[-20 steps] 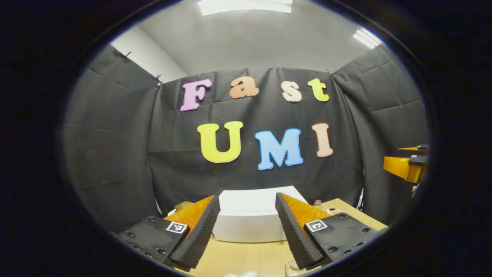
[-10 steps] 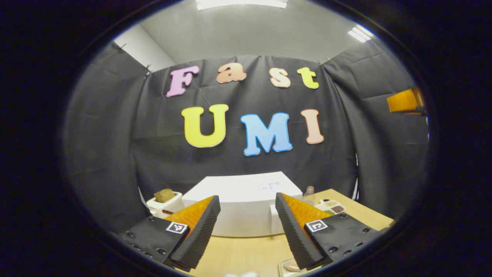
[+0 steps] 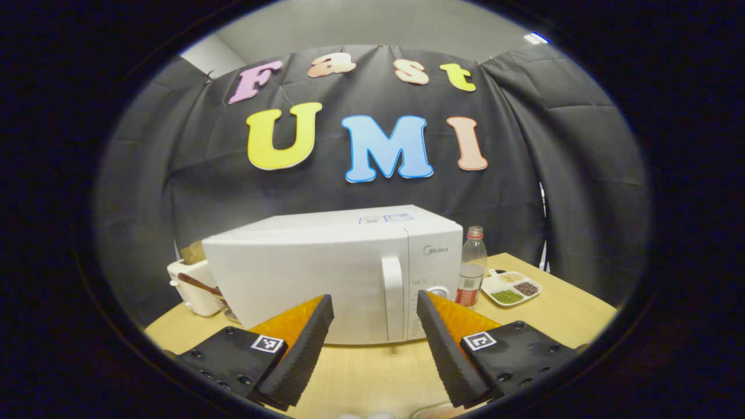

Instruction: Open the microwave oven with the left hand, put the food in, and close the microwave oven.

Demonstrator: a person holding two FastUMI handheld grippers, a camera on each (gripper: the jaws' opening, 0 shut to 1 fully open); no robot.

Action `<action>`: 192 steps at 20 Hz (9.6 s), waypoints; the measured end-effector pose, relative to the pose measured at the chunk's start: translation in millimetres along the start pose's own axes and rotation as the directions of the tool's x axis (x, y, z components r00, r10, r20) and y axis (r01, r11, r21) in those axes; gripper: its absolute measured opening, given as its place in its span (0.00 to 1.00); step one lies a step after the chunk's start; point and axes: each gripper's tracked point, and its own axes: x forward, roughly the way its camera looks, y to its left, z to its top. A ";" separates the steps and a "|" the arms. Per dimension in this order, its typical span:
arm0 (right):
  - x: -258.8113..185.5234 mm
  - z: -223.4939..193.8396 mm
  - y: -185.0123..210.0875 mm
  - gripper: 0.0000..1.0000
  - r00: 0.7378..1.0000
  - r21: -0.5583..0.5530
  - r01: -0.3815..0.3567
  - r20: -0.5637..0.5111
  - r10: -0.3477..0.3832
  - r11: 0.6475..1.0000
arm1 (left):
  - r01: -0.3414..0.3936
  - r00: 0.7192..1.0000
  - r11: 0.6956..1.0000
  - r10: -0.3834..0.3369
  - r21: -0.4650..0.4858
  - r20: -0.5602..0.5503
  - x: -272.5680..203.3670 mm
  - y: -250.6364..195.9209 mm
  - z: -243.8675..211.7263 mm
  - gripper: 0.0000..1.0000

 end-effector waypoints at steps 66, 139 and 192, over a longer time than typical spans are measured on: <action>-33.9 -45.8 146.7 0.98 0.918 0.050 -0.385 -0.080 0.388 0.922 | -0.220 0.968 0.967 0.232 0.131 -0.091 -202.8 184.7 -53.9 1.00; 76.4 -241.7 476.4 0.60 0.612 0.638 -0.416 -0.330 0.719 0.648 | -0.198 0.980 0.966 0.189 0.167 0.069 -252.3 260.5 147.4 0.97; 57.4 -137.3 171.6 0.94 0.963 0.208 -0.188 -0.155 0.222 0.960 | -0.384 0.907 0.912 0.401 0.143 -0.128 -281.7 367.4 -47.0 1.00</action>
